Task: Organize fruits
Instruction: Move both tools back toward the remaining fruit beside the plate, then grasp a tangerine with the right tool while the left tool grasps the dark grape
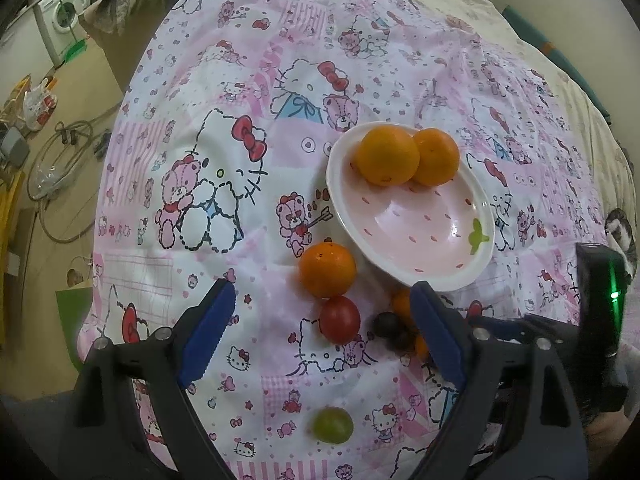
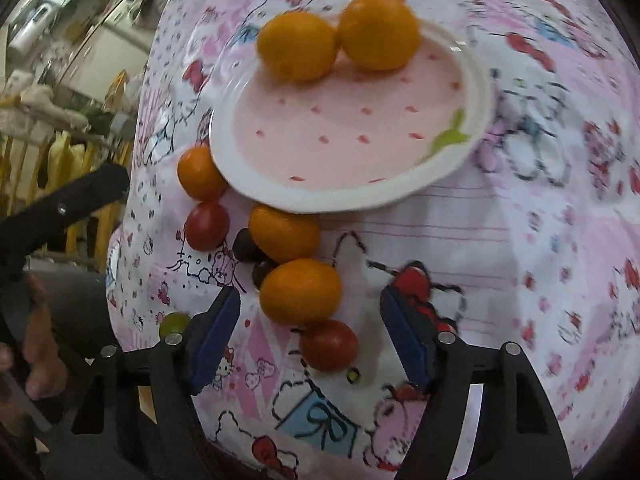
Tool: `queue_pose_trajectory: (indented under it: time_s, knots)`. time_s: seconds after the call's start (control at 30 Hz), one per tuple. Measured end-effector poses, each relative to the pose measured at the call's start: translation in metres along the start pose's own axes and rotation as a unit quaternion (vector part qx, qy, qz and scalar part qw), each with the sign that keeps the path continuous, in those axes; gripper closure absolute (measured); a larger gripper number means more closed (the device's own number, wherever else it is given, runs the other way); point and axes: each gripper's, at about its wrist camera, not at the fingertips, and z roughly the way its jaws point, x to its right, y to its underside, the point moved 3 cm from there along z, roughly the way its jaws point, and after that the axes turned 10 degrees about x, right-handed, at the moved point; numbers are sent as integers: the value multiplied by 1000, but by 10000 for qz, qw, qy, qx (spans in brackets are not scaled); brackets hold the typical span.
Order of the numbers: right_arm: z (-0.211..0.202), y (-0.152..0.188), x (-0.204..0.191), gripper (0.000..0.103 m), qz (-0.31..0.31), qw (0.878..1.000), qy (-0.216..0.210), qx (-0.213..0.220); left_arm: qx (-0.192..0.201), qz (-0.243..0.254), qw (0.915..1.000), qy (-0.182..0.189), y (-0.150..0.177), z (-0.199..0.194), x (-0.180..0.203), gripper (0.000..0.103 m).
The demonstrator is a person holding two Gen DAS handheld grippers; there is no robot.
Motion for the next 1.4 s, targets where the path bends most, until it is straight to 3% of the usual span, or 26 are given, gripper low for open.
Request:
queue_pose_trajectory:
  time_s: [0.1,0.23,0.43,0.67,0.8,0.9,1.0,1.17,1.4]
  knots:
    - [11,-1,-6,36,-142,9998,57,-86,7,73,10000,-19,1,1,-1,16]
    - [13,-3,-7,57,-292,9995,116,-106,20,190,9998,-75,3,2,-2,16]
    - [1,-1,-2,57,-150,9999,-51,-7,-31,166,9998,-129,5,5,-4,20]
    - [-27,-14,23,57,388,9980,-3,496,-213,221,9995,35,10,6,10,26]
    - [-50,-21,41,57,802,9934,-78,818,-658,-255,9973,192,32,11,20,27]
    - [-67,-28,52,57,1048,9888,-198,1044,-941,-559,9938,191,53,20,34,41]
    - [-80,-35,57,57,1199,9842,-361,1255,-962,-992,9902,181,62,29,42,46]
    - [-89,-38,64,57,1381,9799,-511,1343,-1048,-1690,9800,97,67,39,41,67]
    - [-102,-42,60,57,1370,9765,-727,1499,-1144,-1806,9767,-190,72,51,47,69]
